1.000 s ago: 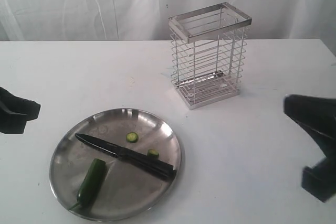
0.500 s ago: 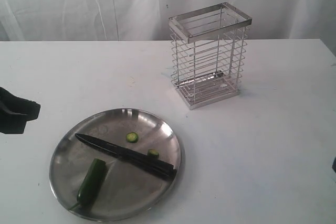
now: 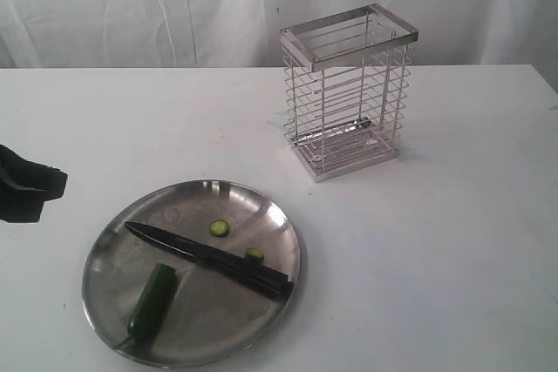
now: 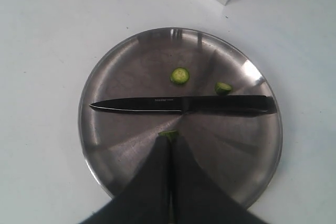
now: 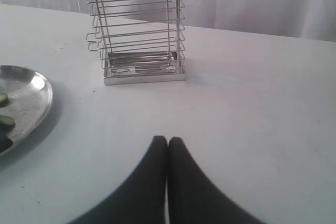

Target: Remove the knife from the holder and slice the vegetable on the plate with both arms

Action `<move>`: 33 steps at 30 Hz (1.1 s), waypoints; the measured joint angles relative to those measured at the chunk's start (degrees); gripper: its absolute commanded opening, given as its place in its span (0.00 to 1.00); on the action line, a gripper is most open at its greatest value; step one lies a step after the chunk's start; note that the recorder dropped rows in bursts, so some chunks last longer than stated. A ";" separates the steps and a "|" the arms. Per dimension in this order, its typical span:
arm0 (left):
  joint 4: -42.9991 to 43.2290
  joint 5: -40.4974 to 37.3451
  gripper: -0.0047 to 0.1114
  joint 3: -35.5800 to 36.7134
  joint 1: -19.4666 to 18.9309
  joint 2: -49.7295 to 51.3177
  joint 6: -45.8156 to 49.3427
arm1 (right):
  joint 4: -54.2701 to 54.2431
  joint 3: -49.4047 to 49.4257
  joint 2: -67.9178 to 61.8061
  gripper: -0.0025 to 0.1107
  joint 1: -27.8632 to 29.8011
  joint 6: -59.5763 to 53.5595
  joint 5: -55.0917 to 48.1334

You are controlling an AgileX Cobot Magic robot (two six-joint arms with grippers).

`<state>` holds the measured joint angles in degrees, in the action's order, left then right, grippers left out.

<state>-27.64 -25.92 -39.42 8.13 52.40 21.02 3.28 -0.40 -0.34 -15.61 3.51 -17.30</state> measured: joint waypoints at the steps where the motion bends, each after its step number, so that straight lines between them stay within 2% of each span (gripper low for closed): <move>1: 0.00 0.00 0.06 0.00 0.00 0.00 0.00 | 0.00 0.00 0.00 0.02 0.00 0.00 0.00; 26: 0.16 0.00 0.06 0.00 0.00 0.00 0.00 | -0.36 0.00 0.00 0.02 0.00 0.00 -0.33; 33: 1.88 7.32 0.06 0.92 0.00 -3.72 0.34 | -0.38 0.00 0.00 0.02 0.00 0.00 -0.56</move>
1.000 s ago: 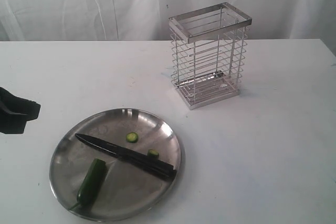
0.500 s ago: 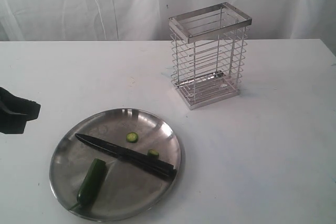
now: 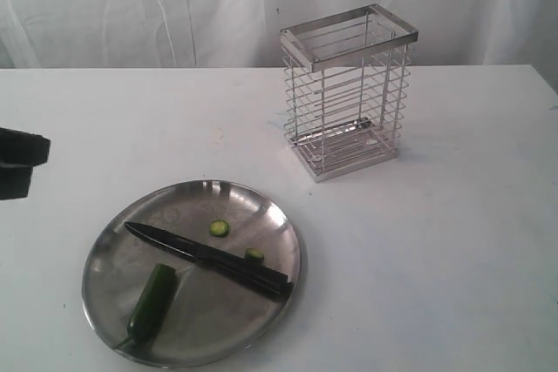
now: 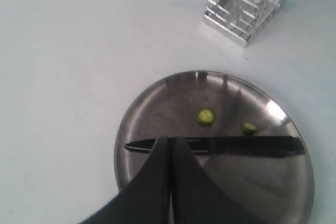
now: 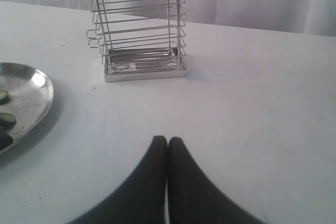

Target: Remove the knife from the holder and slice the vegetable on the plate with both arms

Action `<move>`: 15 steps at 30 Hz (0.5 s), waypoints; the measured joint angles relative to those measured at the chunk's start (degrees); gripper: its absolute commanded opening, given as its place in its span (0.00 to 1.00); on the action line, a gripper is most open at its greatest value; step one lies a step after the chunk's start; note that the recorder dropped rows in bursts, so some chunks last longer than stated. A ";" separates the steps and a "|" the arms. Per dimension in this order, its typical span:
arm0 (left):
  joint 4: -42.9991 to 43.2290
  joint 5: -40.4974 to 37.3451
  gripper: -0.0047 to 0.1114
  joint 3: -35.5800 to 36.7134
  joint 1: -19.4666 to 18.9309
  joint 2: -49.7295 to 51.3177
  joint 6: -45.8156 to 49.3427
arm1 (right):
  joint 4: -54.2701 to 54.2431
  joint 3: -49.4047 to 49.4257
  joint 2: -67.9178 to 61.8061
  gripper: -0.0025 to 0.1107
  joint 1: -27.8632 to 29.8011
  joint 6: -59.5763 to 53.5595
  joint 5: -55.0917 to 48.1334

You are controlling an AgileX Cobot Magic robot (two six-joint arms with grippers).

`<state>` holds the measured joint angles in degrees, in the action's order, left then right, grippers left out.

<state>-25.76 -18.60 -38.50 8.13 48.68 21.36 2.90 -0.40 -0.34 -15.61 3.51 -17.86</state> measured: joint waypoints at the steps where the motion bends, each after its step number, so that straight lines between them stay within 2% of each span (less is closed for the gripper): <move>1: 2.03 3.64 0.06 2.11 0.00 -4.05 0.00 | -0.09 0.00 0.00 0.02 0.28 0.00 -0.11; 7: 11.80 20.94 0.06 17.60 0.00 -25.96 -9.92 | -0.13 0.00 0.00 0.02 8.94 0.00 -0.44; 8: 13.54 24.65 0.06 22.55 0.00 -31.57 -13.55 | -0.13 0.00 0.00 0.02 11.17 0.00 -0.53; 11: 14.76 26.94 0.06 29.16 0.00 -38.89 -17.93 | -0.13 0.00 0.00 0.02 12.31 0.00 -0.53; 12: 14.91 26.60 0.06 32.74 0.00 -42.91 -19.84 | -0.23 0.00 0.00 0.02 12.42 0.00 -0.53; 15: 14.91 24.70 0.06 37.44 0.00 -47.67 -22.05 | -0.23 0.00 0.00 0.02 12.60 0.00 -0.53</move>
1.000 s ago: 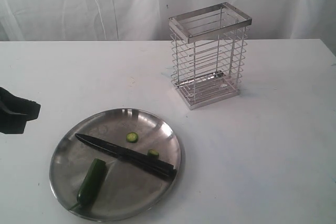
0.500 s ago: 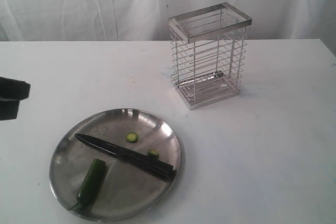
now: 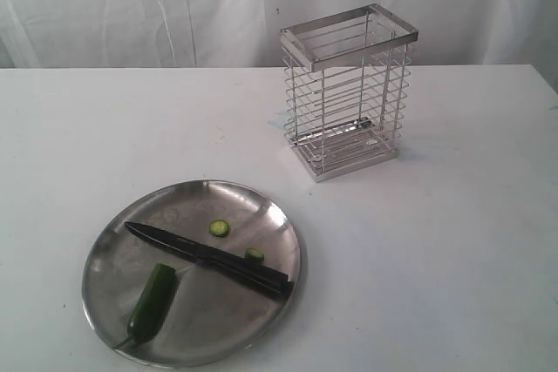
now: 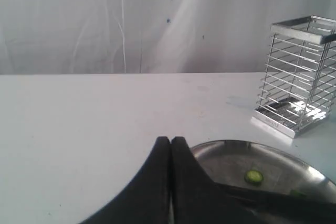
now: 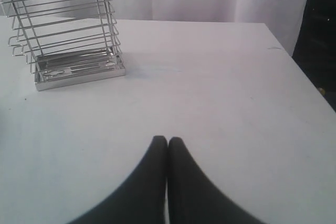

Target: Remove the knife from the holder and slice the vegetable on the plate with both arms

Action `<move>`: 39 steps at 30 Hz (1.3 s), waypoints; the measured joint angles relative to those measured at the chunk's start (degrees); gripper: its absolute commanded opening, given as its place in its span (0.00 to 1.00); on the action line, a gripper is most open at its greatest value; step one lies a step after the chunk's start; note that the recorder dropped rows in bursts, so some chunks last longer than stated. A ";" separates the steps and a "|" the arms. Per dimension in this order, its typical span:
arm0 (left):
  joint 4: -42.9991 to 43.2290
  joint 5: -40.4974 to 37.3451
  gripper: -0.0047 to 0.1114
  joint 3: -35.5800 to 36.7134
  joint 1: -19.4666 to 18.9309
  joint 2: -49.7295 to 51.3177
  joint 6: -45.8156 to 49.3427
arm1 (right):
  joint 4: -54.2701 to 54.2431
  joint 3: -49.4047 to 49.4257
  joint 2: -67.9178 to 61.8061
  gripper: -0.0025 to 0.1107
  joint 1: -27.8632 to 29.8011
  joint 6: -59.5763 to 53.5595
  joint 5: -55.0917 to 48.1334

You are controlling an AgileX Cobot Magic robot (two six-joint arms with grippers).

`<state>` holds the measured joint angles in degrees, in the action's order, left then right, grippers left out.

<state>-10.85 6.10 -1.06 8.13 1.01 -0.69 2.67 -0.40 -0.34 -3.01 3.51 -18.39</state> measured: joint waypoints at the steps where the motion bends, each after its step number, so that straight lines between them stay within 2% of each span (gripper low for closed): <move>1: 0.00 -0.65 0.06 0.64 0.00 -0.34 -0.85 | 0.00 0.00 0.00 0.02 0.00 0.00 0.00; 8: 1.21 -6.99 0.06 0.87 0.00 -0.70 -1.79 | 0.00 0.00 0.00 0.02 0.00 0.00 0.00; 39: 1.21 -7.17 0.06 0.87 0.00 -0.70 -1.79 | 0.00 0.00 0.00 0.02 0.00 0.00 0.00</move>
